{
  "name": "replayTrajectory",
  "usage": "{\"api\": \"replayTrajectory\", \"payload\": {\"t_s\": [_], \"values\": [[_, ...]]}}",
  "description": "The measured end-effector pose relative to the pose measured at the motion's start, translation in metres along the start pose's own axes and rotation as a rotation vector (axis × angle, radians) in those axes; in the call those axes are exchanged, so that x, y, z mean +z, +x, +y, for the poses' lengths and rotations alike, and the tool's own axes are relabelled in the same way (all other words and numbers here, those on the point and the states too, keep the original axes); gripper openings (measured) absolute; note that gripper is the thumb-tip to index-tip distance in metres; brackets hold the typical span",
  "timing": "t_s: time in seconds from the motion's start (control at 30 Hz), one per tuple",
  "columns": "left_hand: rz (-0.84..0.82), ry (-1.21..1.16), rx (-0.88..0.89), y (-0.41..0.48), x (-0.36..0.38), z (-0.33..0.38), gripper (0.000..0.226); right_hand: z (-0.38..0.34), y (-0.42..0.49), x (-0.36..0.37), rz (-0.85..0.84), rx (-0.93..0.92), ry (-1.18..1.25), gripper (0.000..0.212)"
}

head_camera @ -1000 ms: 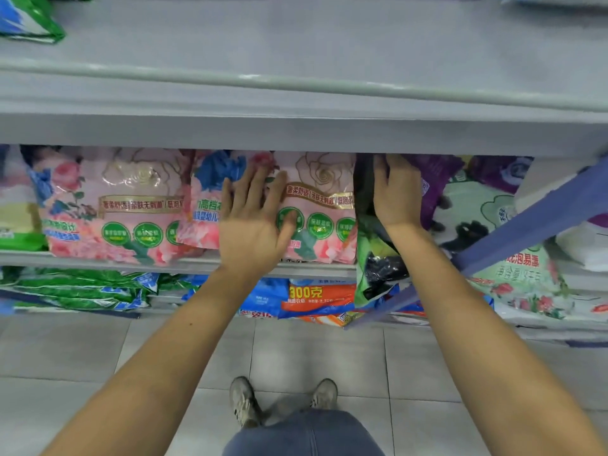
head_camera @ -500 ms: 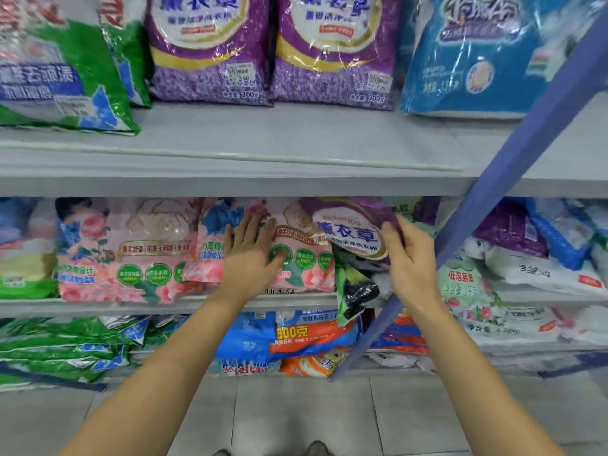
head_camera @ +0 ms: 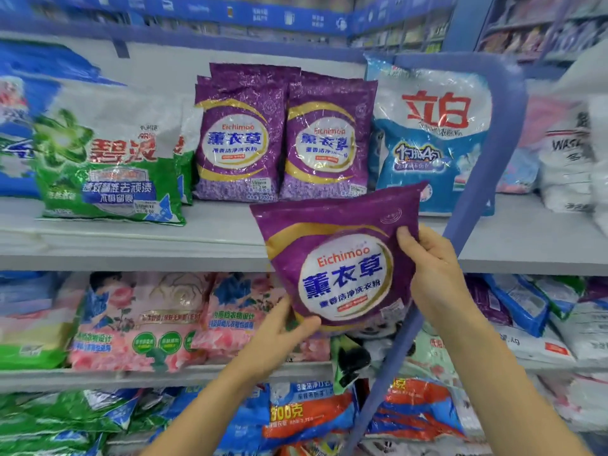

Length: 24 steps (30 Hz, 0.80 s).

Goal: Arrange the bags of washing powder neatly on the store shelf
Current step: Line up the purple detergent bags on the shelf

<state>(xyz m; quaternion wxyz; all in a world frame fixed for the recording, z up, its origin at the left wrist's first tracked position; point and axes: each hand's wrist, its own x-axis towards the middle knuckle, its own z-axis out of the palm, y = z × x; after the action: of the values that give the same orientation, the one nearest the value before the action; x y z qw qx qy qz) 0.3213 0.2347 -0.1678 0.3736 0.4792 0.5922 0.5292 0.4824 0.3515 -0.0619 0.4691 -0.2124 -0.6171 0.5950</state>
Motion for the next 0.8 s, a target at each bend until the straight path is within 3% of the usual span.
{"api": "replayTrajectory", "payload": {"t_s": [0.07, 0.17, 0.37, 0.5, 0.53, 0.63, 0.7, 0.8], "values": [[0.032, -0.046, 0.066, -0.004, -0.004, 0.015, 0.053, -0.014, 0.011, 0.0, -0.008, 0.055, 0.076, 0.022], [0.106, -0.168, 0.12, -0.005, -0.01, 0.045, 0.035, -0.036, 0.032, 0.005, -0.024, 0.1, 0.144, 0.017], [0.222, -0.183, 0.207, 0.009, -0.051, 0.089, 0.042, -0.076, 0.079, 0.044, -0.049, 0.0, 0.109, 0.016], [0.279, -0.09, 0.159, 0.025, -0.094, 0.105, 0.094, -0.084, 0.115, 0.074, -0.036, -0.006, 0.117, 0.014], [0.282, -0.078, 0.157, 0.028, -0.103, 0.109, 0.092, -0.083, 0.123, 0.082, -0.039, -0.007, 0.125, 0.014], [0.259, -0.08, 0.163, 0.041, -0.124, 0.118, 0.041, -0.075, 0.148, 0.105, -0.027, 0.0, 0.113, 0.014], [0.287, -0.143, 0.157, 0.05, -0.136, 0.125, 0.023, -0.067, 0.166, 0.114, -0.045, -0.004, 0.065, 0.021], [0.339, -0.224, 0.151, 0.066, -0.152, 0.128, 0.022, -0.051, 0.18, 0.114, -0.168, 0.101, -0.018, 0.062]]}}
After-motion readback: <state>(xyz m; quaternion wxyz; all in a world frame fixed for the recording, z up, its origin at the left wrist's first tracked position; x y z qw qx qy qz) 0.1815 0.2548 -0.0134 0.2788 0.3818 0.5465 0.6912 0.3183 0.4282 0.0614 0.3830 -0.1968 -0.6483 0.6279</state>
